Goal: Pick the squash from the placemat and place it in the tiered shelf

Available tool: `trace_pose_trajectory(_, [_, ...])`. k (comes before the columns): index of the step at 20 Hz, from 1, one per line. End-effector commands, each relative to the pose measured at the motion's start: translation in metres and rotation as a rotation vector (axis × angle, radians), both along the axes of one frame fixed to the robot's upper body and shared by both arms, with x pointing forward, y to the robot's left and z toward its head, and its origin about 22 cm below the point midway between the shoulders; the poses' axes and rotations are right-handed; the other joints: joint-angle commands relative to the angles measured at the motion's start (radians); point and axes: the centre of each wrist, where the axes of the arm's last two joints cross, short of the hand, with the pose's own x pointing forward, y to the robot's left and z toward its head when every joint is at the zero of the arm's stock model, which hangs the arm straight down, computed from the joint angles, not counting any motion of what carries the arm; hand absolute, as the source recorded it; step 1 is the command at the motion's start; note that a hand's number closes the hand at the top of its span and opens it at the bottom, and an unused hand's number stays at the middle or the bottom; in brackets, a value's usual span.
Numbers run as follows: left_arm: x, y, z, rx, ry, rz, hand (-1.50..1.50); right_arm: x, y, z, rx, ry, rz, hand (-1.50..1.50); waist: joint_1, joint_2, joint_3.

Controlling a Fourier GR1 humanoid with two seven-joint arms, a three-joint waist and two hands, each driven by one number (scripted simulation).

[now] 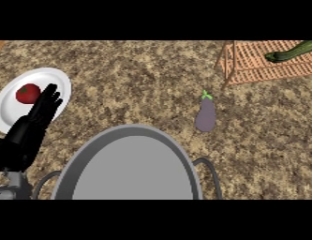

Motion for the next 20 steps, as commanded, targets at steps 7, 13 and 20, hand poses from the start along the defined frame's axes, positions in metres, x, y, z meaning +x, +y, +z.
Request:
trace_pose_trajectory(7, [0.009, -0.001, 0.002, 0.005, 0.0, 0.02, 0.0, -0.04, -0.026, 0.1, 0.493, -0.298, -0.014, -1.5, -0.025, -0.005, 0.0])
trace_pose_trajectory(13, [0.003, 0.007, 0.001, 0.005, 0.013, 0.027, 0.0, -0.091, -0.102, 0.129, 0.797, -0.378, -0.078, -1.5, -0.036, -0.01, 0.001])
trace_pose_trajectory(20, [-0.001, 0.011, -0.002, 0.007, 0.011, 0.04, 0.0, -0.168, -0.187, 0.134, 0.897, -0.363, -0.027, -1.5, -0.037, -0.008, 0.001])
